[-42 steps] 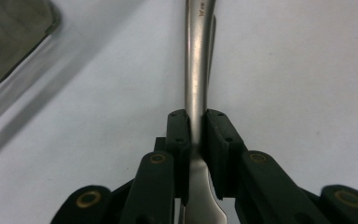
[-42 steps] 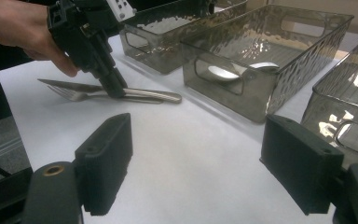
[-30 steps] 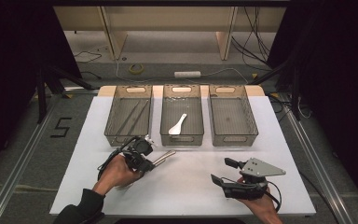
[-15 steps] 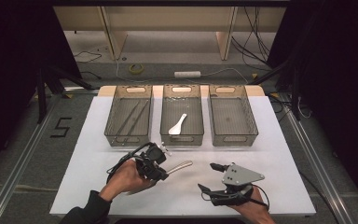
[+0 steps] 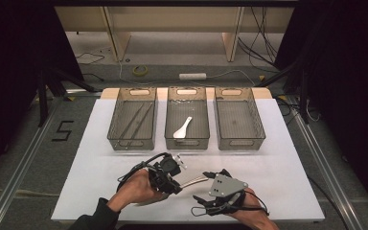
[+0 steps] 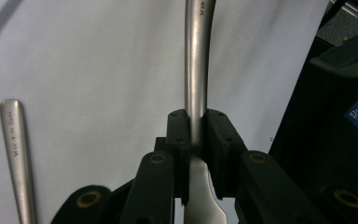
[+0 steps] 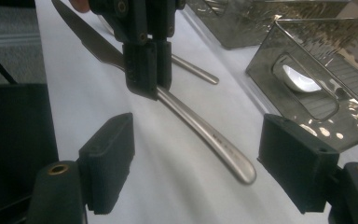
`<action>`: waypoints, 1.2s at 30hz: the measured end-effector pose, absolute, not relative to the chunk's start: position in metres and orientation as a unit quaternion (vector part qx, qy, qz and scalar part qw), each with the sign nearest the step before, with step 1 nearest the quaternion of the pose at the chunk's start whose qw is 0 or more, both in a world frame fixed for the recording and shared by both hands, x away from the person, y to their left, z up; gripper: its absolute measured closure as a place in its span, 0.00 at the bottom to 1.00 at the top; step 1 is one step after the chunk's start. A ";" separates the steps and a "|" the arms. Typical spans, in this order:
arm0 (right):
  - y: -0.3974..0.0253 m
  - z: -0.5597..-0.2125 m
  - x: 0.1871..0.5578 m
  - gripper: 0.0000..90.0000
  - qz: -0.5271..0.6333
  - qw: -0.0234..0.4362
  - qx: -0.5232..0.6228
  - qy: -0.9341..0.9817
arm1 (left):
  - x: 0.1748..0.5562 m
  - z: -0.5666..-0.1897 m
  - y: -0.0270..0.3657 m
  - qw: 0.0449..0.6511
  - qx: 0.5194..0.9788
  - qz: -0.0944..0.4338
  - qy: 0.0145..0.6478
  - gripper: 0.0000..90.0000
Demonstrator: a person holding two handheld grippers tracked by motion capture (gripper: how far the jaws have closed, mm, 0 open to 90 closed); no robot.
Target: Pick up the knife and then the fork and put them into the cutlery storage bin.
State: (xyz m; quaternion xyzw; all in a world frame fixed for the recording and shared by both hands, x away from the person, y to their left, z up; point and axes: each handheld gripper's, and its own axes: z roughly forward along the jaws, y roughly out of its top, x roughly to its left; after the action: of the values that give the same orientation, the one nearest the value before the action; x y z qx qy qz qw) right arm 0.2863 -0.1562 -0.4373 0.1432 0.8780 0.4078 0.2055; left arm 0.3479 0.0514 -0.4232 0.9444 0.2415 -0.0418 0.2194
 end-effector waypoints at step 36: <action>-0.124 -0.462 0.270 0.80 0.261 0.310 -0.033 0.914 | 0.335 -0.422 0.029 0.210 0.953 -0.083 0.201 0.88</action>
State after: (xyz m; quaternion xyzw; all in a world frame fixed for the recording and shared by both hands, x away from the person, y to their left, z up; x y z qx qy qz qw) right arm 0.2697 -0.1241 -0.4624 -0.0331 0.9135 0.2613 0.3100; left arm 0.3352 0.0289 -0.4225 0.9532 0.2013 -0.0833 0.2098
